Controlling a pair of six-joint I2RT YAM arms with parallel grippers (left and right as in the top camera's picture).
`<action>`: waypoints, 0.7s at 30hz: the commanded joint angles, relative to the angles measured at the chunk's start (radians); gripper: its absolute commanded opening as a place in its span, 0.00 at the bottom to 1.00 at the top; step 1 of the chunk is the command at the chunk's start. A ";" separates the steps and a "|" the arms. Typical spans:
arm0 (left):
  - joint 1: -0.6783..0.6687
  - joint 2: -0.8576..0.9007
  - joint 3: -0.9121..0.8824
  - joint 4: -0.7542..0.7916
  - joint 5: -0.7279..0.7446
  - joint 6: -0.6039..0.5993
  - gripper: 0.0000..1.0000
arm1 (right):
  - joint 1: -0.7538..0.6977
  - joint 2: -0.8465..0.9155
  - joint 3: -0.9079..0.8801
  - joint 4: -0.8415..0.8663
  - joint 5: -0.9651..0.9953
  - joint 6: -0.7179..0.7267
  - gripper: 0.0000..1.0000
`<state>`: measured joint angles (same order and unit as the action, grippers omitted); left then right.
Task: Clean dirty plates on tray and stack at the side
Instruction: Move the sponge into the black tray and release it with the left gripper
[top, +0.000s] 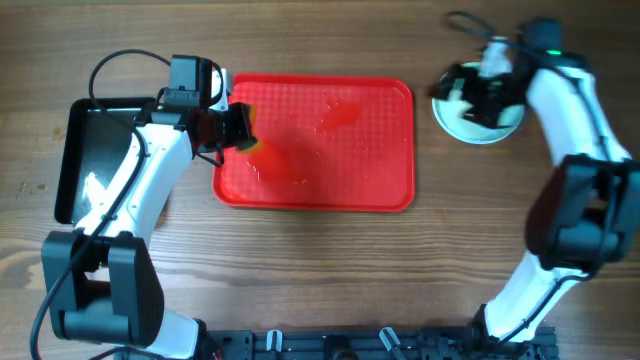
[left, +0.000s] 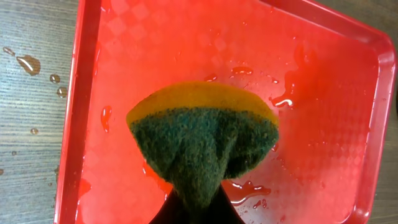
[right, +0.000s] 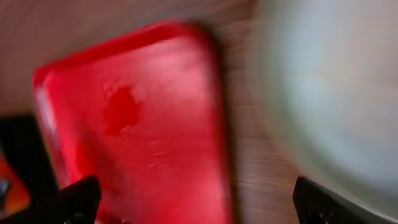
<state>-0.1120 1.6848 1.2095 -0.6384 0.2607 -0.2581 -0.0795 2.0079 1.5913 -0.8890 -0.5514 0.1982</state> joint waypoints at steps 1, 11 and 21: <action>-0.004 0.020 -0.008 0.003 -0.076 -0.013 0.04 | 0.217 -0.018 -0.029 0.078 0.047 0.010 1.00; 0.290 0.021 -0.008 0.014 -0.323 -0.012 0.04 | 0.505 0.042 -0.048 0.147 0.485 0.227 1.00; 0.593 0.145 -0.008 0.041 -0.256 -0.045 0.22 | 0.505 0.091 -0.049 0.152 0.485 0.227 1.00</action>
<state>0.4545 1.8168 1.2095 -0.6117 -0.0505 -0.2825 0.4274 2.0819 1.5524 -0.7414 -0.0845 0.4156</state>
